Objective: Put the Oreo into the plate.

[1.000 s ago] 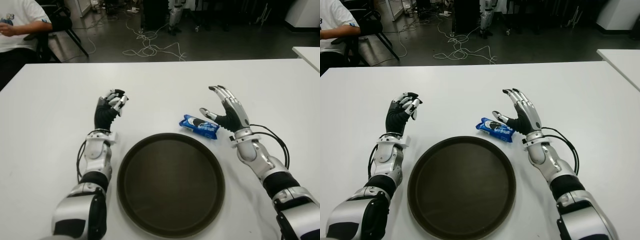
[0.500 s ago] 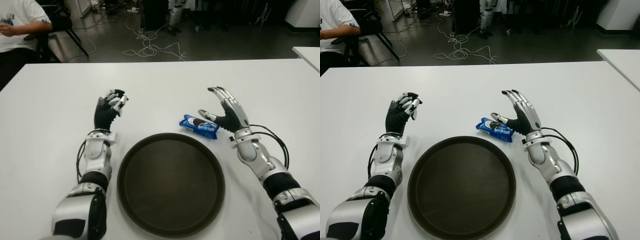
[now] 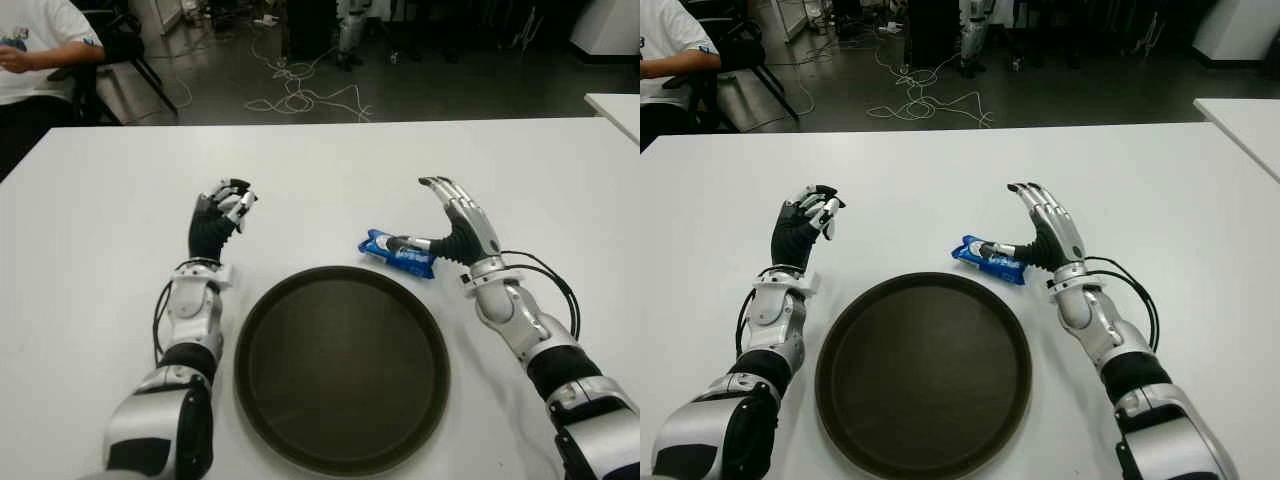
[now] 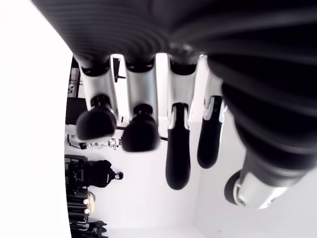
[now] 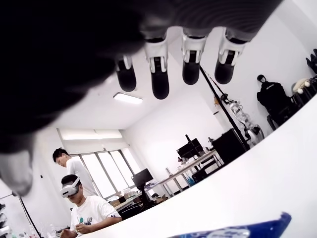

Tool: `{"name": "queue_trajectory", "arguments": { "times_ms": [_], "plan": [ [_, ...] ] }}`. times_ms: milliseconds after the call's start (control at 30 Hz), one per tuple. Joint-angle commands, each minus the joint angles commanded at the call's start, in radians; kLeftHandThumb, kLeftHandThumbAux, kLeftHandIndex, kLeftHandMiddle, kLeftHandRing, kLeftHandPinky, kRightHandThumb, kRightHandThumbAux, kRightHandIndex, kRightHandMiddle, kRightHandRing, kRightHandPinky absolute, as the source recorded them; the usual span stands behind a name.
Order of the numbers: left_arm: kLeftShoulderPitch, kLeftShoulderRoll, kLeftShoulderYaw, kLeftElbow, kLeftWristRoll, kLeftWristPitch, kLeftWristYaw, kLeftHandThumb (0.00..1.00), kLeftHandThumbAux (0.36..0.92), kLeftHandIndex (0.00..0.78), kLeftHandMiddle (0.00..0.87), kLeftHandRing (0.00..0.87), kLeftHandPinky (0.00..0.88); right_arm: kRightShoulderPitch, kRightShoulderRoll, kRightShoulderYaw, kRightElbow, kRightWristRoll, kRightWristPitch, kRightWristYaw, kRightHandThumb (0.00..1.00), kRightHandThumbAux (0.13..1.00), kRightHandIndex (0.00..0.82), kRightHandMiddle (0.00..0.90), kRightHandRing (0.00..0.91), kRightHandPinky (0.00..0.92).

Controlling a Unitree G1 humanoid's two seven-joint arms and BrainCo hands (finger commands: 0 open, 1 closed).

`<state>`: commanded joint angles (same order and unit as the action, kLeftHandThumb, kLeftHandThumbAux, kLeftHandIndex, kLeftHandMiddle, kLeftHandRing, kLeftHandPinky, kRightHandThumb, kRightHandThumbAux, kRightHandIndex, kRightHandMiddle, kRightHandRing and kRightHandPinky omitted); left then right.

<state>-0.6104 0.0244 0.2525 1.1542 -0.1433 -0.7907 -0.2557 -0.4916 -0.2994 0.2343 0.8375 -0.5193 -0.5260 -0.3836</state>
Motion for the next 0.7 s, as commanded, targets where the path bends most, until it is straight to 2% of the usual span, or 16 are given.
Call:
{"name": "queue_trajectory", "arguments": {
  "times_ms": [233, 567, 700],
  "plan": [
    [-0.001, -0.003, 0.003, -0.001, -0.006, 0.008, 0.001, 0.859, 0.661, 0.417, 0.527, 0.806, 0.802, -0.001, 0.002, -0.002, -0.003, 0.027, -0.024, 0.027, 0.000, 0.584, 0.016, 0.072, 0.084, 0.083],
    [0.001, -0.004, 0.001, -0.005, -0.002, 0.007, 0.009, 0.859, 0.661, 0.416, 0.525, 0.802, 0.798, -0.008, 0.004, -0.001, 0.022, 0.024, -0.039, 0.017, 0.000, 0.610, 0.028, 0.065, 0.069, 0.070],
    [0.002, -0.004, -0.001, -0.008, -0.001, 0.009, 0.011, 0.859, 0.661, 0.416, 0.522, 0.797, 0.800, -0.011, 0.007, -0.002, 0.030, 0.021, -0.044, 0.003, 0.000, 0.630, 0.034, 0.072, 0.088, 0.115]
  ]
}}
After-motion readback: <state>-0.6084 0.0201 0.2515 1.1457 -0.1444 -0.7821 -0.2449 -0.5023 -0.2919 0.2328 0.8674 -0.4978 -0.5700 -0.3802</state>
